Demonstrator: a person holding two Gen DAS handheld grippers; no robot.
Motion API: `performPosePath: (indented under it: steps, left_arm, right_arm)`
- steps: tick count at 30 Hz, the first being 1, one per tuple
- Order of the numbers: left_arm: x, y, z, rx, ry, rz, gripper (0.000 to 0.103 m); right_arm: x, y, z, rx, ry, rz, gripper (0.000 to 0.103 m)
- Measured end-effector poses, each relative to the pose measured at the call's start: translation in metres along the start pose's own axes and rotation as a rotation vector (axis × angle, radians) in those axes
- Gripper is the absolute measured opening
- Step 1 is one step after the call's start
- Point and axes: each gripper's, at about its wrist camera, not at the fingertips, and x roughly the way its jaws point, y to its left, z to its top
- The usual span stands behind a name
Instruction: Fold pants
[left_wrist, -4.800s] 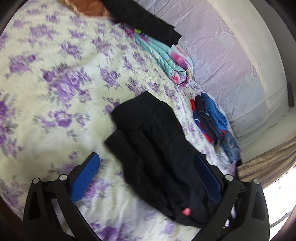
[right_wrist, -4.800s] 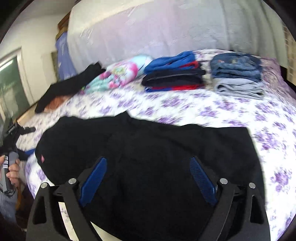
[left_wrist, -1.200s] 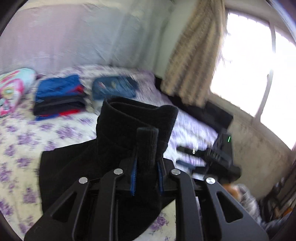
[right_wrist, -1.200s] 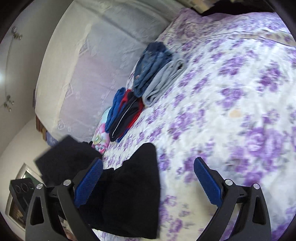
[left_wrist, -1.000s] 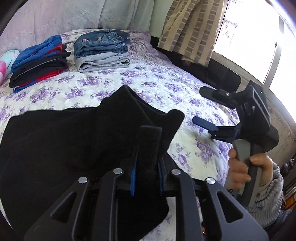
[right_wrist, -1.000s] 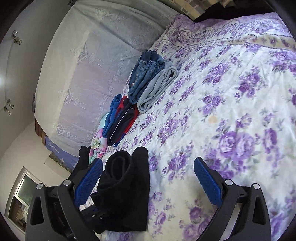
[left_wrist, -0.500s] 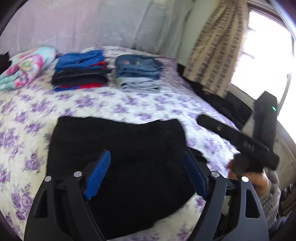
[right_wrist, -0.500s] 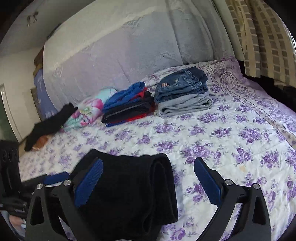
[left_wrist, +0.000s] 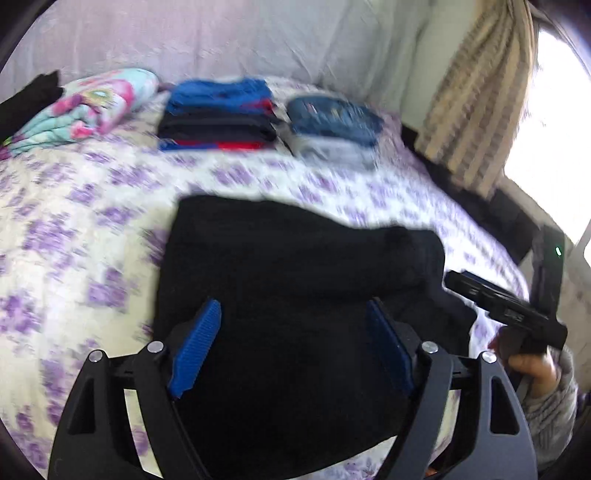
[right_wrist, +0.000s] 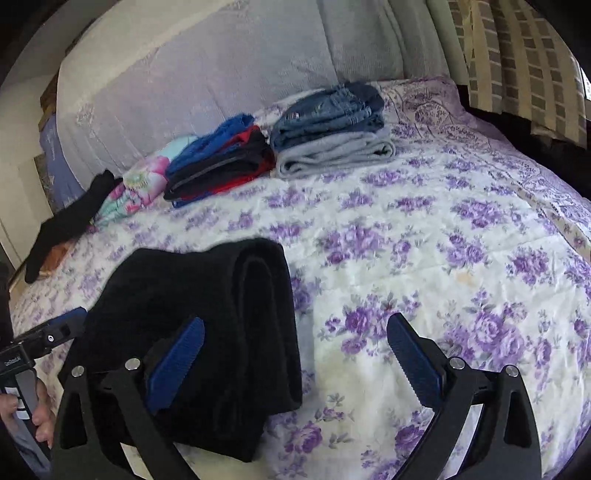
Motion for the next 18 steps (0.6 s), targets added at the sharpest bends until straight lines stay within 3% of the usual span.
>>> performPosePath:
  steps: [3,7,9,13,16,18]
  left_arm:
    - [-0.007,0.013,0.015,-0.014,-0.028,0.048,0.078]
    - [0.001,0.026,0.027,-0.037,0.007,0.08,0.079]
    - [0.008,0.028,0.029,-0.027,0.022,0.114,0.079]
    - [0.035,0.039,0.019,-0.026,0.127,0.164,0.08]
    - [0.05,0.057,0.006,-0.089,0.15,0.137,0.094]
    - [0.051,0.065,0.006,-0.129,0.162,0.1,0.094]
  right_arm:
    - [-0.005,0.012,0.021,-0.024,-0.029,0.024,0.099]
    - [0.017,0.029,0.039,-0.082,-0.012,-0.002,0.099]
    - [0.035,0.032,0.041,-0.094,0.029,-0.025,0.099]
    - [0.075,0.025,0.025,-0.103,0.172,-0.077,0.099]
    - [0.089,0.007,0.018,-0.023,0.221,-0.003,0.1]
    - [0.087,0.008,0.019,-0.022,0.222,0.001,0.1]
